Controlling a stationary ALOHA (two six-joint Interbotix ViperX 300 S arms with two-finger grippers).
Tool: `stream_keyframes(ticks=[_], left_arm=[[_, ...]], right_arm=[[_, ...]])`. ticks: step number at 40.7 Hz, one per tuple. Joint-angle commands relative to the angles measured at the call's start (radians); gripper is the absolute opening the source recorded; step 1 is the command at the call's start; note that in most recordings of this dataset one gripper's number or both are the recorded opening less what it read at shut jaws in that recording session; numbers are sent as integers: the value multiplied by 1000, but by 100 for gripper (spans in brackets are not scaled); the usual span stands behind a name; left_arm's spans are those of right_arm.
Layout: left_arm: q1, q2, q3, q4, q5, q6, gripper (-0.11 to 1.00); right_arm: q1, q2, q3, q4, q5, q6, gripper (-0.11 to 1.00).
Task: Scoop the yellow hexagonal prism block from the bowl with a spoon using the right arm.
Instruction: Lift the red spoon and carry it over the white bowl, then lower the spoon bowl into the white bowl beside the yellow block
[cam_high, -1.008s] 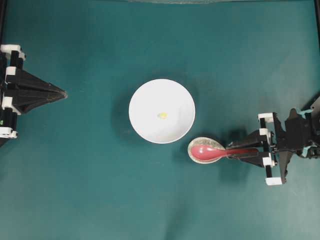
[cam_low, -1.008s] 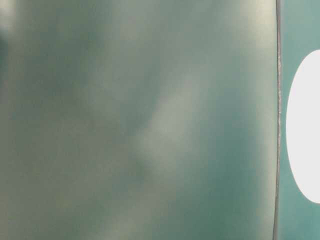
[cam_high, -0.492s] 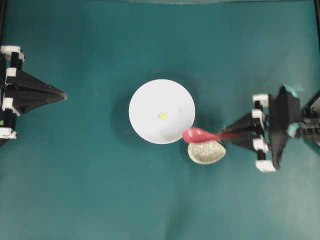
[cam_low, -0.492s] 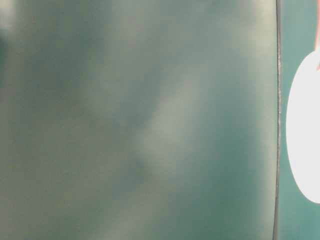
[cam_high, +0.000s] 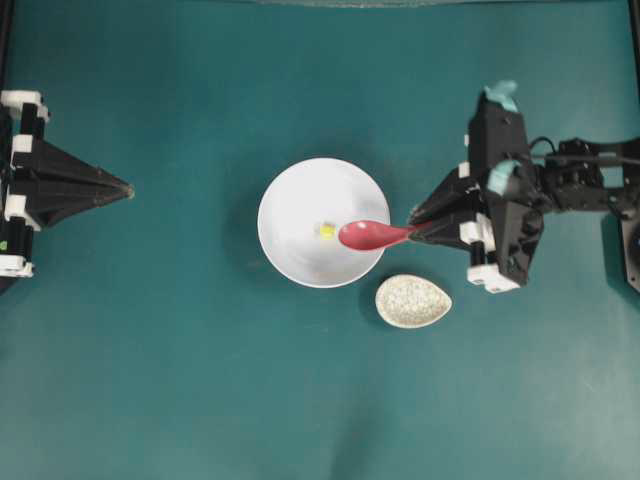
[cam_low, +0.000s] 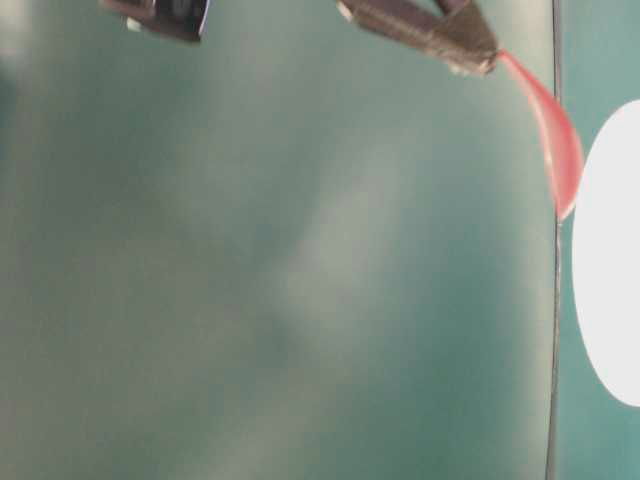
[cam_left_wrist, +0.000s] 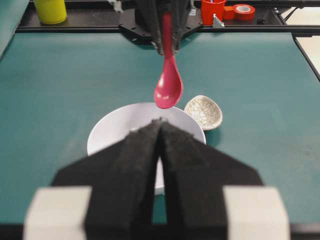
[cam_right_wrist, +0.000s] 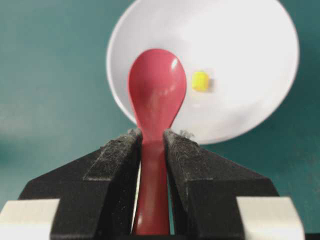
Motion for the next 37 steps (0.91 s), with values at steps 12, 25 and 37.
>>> stream_keyframes(ticks=[12, 25, 37], left_arm=[[3, 3, -28, 3, -9, 3, 0], [9, 3, -28, 3, -14, 2, 0], [11, 3, -28, 3, -15, 2, 0]], right_arm=[[-92, 91, -210, -34, 301, 3, 23], [-100, 264, -423, -172, 571, 84, 23], [-94, 360, -555, -250, 709, 143, 23]])
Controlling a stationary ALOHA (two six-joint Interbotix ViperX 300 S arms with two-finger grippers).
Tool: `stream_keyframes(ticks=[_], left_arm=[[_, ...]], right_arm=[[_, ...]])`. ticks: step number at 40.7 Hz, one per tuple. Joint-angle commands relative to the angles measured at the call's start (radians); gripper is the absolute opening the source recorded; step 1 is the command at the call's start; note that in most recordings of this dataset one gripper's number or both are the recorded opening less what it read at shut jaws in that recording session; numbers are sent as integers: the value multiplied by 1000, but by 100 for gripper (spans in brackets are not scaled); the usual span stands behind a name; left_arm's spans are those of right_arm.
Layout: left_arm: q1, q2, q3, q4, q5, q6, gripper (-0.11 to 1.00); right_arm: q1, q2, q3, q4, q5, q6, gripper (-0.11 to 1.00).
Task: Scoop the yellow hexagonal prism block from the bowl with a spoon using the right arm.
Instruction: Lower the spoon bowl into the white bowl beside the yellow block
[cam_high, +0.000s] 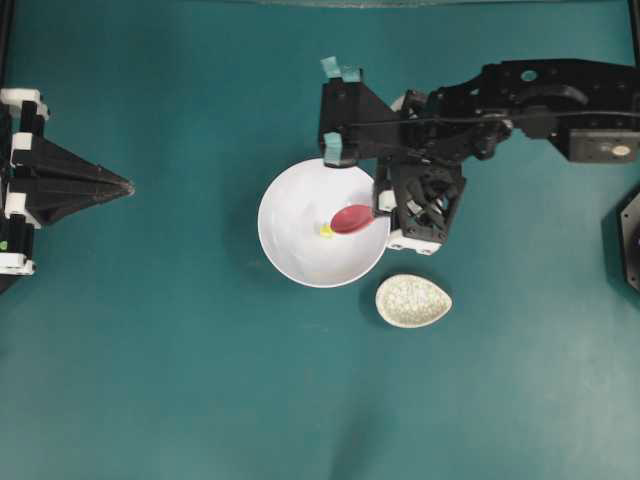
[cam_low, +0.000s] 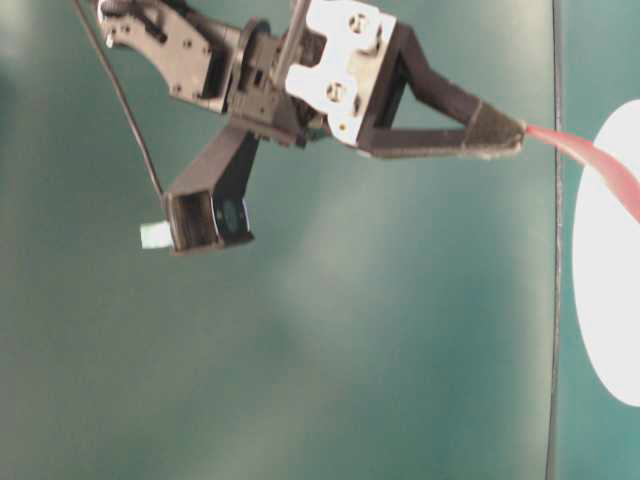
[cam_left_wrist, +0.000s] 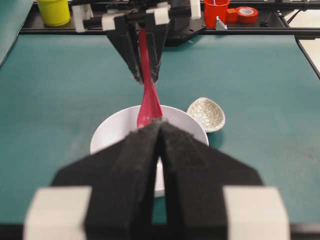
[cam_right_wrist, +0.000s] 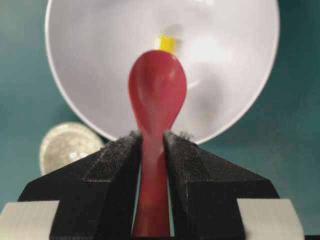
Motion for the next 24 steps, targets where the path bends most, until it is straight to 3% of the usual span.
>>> stream_keyframes(ticks=[1, 24], left_arm=[[3, 6, -28, 3, -9, 0, 0], [3, 6, -28, 3, -8, 0, 0]], right_arm=[[3, 0, -46, -8, 15, 3, 23], [21, 44, -44, -8, 29, 25, 23]])
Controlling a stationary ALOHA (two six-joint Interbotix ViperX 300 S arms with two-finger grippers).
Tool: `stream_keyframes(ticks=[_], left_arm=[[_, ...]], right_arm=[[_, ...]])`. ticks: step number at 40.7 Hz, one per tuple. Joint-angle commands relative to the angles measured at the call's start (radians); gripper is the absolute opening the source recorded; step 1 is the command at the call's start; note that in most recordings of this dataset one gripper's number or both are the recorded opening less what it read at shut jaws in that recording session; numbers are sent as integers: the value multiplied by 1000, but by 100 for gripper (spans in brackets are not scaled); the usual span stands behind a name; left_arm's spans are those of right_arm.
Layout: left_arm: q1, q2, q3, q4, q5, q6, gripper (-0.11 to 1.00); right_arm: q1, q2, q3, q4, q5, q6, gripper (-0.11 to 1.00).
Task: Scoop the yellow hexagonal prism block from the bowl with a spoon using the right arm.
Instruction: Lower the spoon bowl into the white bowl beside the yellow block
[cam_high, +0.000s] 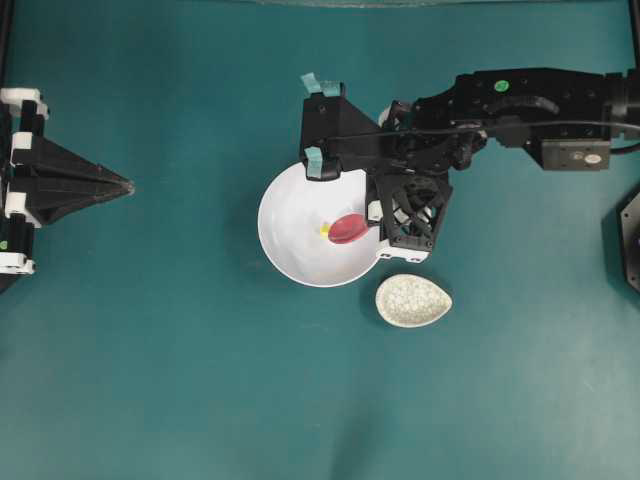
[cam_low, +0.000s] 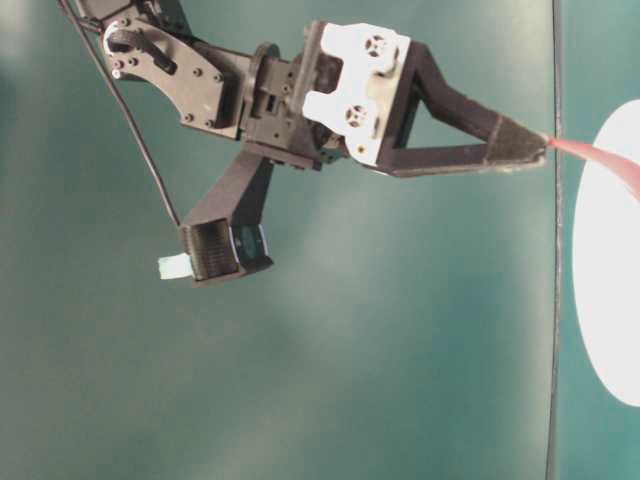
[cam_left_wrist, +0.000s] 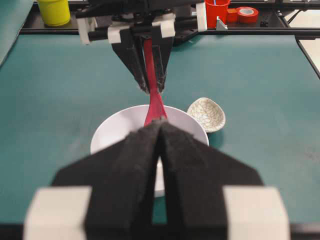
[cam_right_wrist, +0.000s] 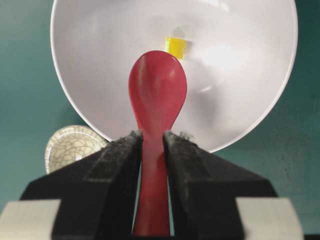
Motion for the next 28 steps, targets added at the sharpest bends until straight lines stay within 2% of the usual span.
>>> stream_keyframes(ticks=[1, 18, 28], left_arm=[[0, 6, -28, 2, -11, 0, 0], [2, 5, -28, 3, -9, 2, 0], [2, 5, -28, 3, -9, 0, 0]], right_arm=[[2, -5, -15, -2, -2, 2, 23], [2, 40, -14, -2, -8, -6, 23], [2, 63, -21, -2, -60, -15, 23]])
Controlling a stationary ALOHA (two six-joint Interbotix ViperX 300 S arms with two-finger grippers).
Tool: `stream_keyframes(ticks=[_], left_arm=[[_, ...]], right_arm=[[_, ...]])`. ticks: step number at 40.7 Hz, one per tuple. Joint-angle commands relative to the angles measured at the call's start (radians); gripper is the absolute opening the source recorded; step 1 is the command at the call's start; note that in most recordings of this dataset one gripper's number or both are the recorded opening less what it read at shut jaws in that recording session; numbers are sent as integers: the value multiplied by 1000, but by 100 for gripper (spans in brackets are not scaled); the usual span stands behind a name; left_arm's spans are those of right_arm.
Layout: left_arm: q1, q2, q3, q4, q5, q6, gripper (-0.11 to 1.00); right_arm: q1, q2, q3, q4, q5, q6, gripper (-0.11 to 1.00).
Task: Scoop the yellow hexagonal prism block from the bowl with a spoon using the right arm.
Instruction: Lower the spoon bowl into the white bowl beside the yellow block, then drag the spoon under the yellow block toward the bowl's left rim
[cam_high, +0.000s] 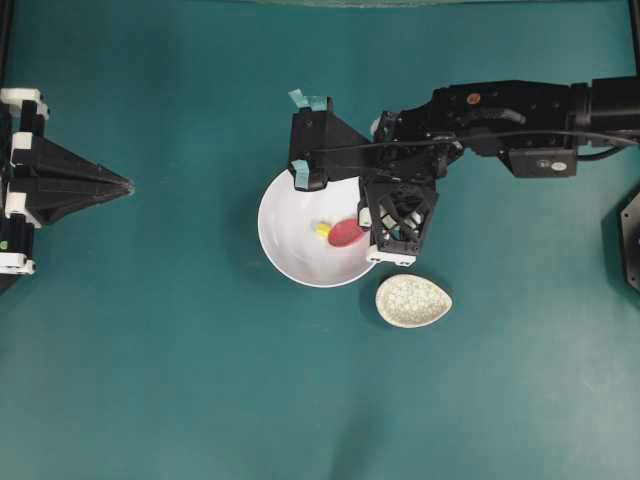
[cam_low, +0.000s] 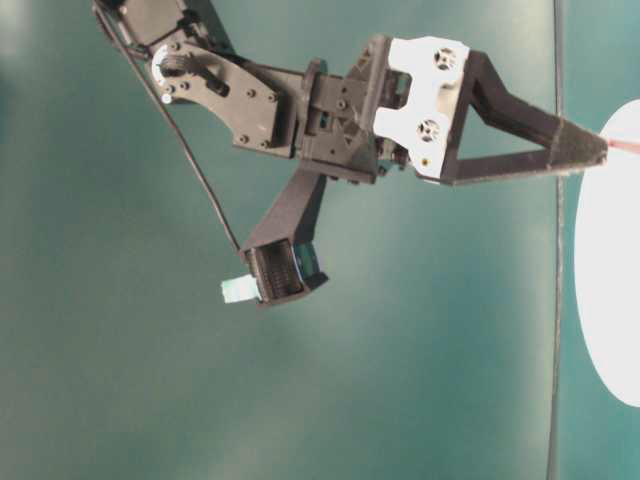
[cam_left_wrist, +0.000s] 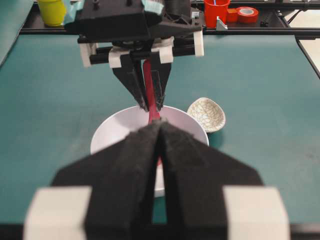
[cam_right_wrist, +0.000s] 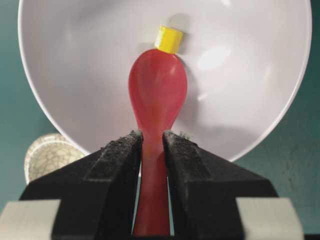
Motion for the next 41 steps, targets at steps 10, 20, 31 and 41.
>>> stream_keyframes(ticks=[10, 20, 31, 41], left_arm=[[2, 5, -28, 3, -9, 2, 0], [2, 5, -28, 3, -9, 2, 0], [0, 5, -28, 2, -5, 2, 0], [2, 5, -28, 3, -5, 2, 0]], right_arm=[[2, -2, -23, -2, -84, -5, 23], [2, 0, -21, -2, -166, -12, 23], [2, 0, -25, -2, -202, -14, 23], [2, -12, -25, -29, -247, -14, 23]])
